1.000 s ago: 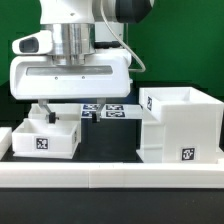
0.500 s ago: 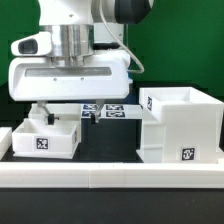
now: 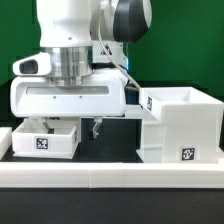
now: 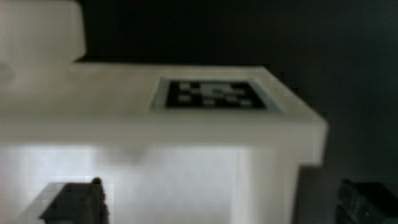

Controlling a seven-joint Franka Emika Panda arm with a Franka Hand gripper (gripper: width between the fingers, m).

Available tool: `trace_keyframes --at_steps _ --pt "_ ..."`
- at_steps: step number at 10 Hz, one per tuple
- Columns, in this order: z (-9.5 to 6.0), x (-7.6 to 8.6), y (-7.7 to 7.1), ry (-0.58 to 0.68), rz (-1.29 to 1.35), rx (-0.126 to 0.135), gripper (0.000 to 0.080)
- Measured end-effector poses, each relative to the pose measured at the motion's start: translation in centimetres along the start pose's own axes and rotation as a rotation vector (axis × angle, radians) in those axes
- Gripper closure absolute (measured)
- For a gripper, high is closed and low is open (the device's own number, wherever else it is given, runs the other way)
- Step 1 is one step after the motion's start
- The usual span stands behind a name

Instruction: Assemble drawer

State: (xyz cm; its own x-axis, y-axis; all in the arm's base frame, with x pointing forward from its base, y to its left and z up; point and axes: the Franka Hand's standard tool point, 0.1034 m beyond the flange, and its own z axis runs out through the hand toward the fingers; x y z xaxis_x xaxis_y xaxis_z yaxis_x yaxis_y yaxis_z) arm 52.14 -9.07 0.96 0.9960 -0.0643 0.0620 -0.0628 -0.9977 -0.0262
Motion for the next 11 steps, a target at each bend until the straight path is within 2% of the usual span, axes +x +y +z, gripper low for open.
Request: trace_keyframes --at_steps 4,5,6,7,8,9,10,11 --pt "0.56 -0.63 -0.27 -0.003 -0.006 -0.003 0.0177" --pt "0.65 -0.85 -0.29 -0.007 -0.006 -0.003 0.0355" --pt "0.69 -0.94 -0.35 -0.008 -0.007 -0.003 0.0355" --pt "0.71 -0.99 -0.35 -0.009 -0.009 -0.003 0.0555" --pt "0.74 -1.07 -0.42 -0.011 -0.010 -0.002 0.0702" --pt "0.75 -1.03 -0.68 -0.011 -0.014 -0.002 0.0702" --pt "0.75 -0.99 -0.96 -0.011 -0.019 -0.001 0.0759" --pt "0.75 -0.96 -1.09 -0.011 -0.022 -0.001 0.0759"
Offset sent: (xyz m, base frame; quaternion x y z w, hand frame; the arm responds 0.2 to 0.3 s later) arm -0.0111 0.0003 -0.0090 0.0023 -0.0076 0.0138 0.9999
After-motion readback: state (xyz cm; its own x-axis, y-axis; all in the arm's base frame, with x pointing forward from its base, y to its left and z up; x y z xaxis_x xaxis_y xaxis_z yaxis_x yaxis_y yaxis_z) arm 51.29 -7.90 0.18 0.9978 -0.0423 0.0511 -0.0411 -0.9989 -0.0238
